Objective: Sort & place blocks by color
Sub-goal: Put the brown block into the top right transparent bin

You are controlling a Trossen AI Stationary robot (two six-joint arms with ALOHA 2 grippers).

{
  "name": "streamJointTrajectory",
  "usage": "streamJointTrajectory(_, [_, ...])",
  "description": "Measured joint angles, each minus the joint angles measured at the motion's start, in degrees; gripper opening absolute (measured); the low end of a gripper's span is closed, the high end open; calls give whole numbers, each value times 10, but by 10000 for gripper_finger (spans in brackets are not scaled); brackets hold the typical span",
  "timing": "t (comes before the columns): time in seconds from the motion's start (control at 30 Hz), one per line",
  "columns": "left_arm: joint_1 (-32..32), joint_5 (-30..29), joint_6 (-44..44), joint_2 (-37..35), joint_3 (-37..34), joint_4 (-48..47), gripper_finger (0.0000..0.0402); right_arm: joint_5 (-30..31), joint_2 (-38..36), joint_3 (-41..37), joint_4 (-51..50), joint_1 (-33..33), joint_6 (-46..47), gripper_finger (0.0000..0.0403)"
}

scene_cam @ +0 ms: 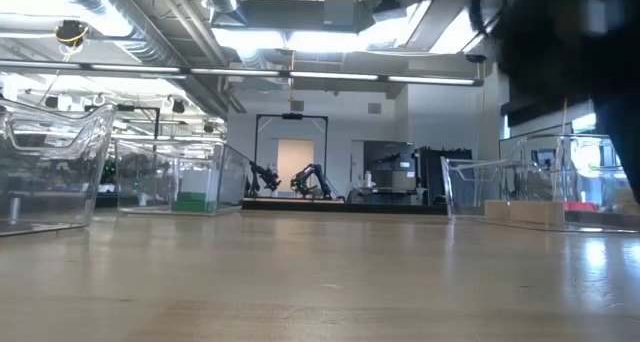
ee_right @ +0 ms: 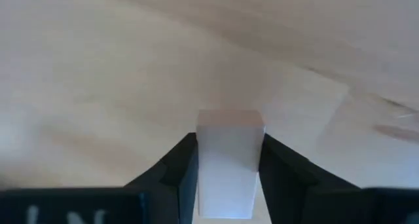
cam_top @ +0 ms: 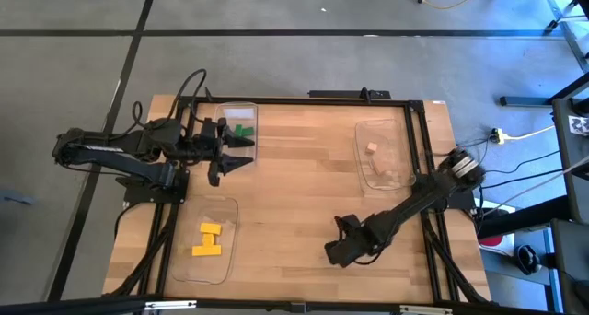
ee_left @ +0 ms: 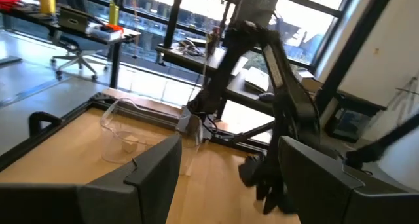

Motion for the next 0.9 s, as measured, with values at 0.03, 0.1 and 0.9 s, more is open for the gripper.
streamJointTrajectory(0.03, [0,6,0,0,0,0,245,9,-20,1,1,0,-19,128])
streamJointTrajectory(0.1, [0,18,0,0,0,0,245,43,-63,-4,3,-1,-63,128])
streamJointTrajectory(0.9, [0,-75,-59,11,0,23,245,-109,-386,-295,593,-365,-699,128])
